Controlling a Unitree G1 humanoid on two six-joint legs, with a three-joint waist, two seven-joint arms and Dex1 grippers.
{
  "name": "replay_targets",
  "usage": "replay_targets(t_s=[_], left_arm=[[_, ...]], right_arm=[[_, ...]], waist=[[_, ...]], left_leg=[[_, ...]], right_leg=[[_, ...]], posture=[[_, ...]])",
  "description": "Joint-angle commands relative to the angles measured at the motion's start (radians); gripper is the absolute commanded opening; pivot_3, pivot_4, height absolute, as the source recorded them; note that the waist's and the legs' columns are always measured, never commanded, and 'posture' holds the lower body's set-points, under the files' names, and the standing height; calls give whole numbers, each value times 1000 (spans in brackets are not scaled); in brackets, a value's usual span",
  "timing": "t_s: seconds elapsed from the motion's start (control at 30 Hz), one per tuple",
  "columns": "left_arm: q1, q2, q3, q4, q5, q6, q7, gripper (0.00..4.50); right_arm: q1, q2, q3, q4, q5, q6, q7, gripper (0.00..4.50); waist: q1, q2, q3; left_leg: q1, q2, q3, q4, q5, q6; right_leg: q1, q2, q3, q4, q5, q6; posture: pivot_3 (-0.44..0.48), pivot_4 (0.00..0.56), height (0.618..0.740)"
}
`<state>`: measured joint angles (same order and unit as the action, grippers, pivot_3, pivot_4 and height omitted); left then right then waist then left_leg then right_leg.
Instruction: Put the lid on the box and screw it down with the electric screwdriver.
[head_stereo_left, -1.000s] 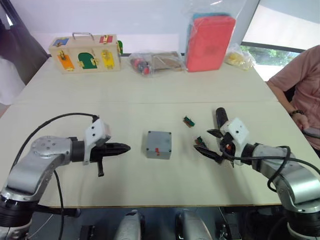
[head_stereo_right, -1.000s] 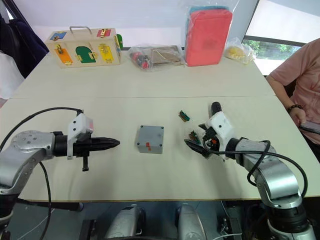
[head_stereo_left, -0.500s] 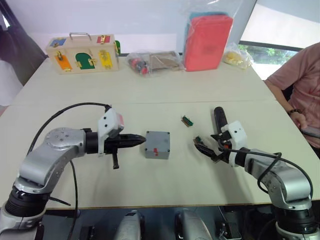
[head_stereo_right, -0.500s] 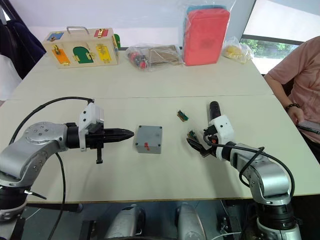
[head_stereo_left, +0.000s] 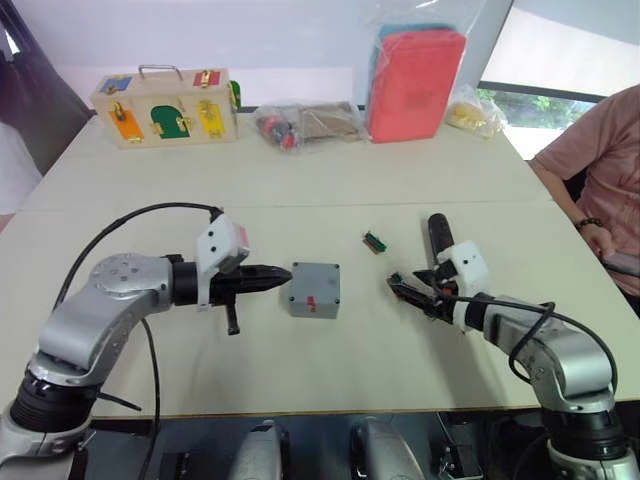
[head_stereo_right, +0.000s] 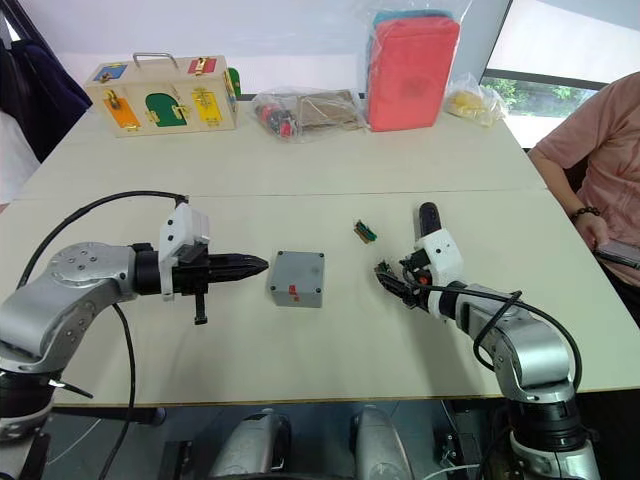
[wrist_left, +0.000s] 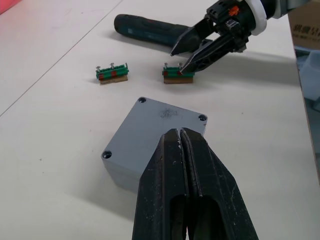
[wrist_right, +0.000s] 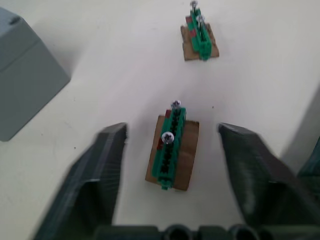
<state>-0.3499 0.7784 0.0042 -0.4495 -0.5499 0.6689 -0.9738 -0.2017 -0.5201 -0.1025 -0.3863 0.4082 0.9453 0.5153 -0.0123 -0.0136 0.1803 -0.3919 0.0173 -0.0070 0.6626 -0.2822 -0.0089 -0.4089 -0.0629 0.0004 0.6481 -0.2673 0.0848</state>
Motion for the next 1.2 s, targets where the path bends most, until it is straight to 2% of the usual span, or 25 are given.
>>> replay_targets(t_s=[0.03, 0.1, 0.13, 0.17, 0.93, 1.1, 1.2], left_arm=[[3, 12, 18, -37, -11, -3, 8, 0], [6, 15, 20, -40, -13, -3, 9, 0], [7, 16, 21, -40, -13, -3, 10, 0], [7, 17, 21, -39, -13, -4, 11, 0], [13, 29, 15, -41, -24, 4, 15, 0], [19, 33, 23, -36, -23, 4, 15, 0], [20, 41, 30, -15, -13, -6, 10, 0]], right_arm=[[-22, -6, 0, -7, 5, -16, -3, 1308], [-22, -11, 8, -5, 0, -16, 0, 423], [-23, -12, 9, -4, 0, -15, 0, 108], [-25, -11, 11, -1, -1, -17, -1, 32], [-70, -73, -49, -90, 75, 68, 0, 32], [-138, -79, -70, -157, 151, 135, 3, 32], [-232, -75, -52, -183, 190, 167, 2, 32]], waist=[[0, 0, 0], [0, 0, 0], [0, 0, 0], [0, 0, 0], [0, 0, 0], [-1, 0, 0], [-3, 1, 1]], left_leg=[[0, 0, 0, 0, 0, 0], [0, 0, 0, 0, 0, 0], [0, 0, 0, 0, 0, 0], [0, 0, 0, 0, 0, 0], [0, 0, 0, 0, 0, 0], [0, 0, 0, 0, 0, 0], [0, 0, 0, 0, 0, 0]], right_leg=[[0, 0, 0, 0, 0, 0], [0, 0, 0, 0, 0, 0], [0, 0, 0, 0, 0, 0], [0, 0, 0, 0, 0, 0], [0, 0, 0, 0, 0, 0], [0, 0, 0, 0, 0, 0], [0, 0, 0, 0, 0, 0]], posture=[[0, 150, 730], [0, 150, 730], [0, 150, 730], [0, 150, 730], [0, 150, 730], [0, 150, 730], [0, 150, 730]])
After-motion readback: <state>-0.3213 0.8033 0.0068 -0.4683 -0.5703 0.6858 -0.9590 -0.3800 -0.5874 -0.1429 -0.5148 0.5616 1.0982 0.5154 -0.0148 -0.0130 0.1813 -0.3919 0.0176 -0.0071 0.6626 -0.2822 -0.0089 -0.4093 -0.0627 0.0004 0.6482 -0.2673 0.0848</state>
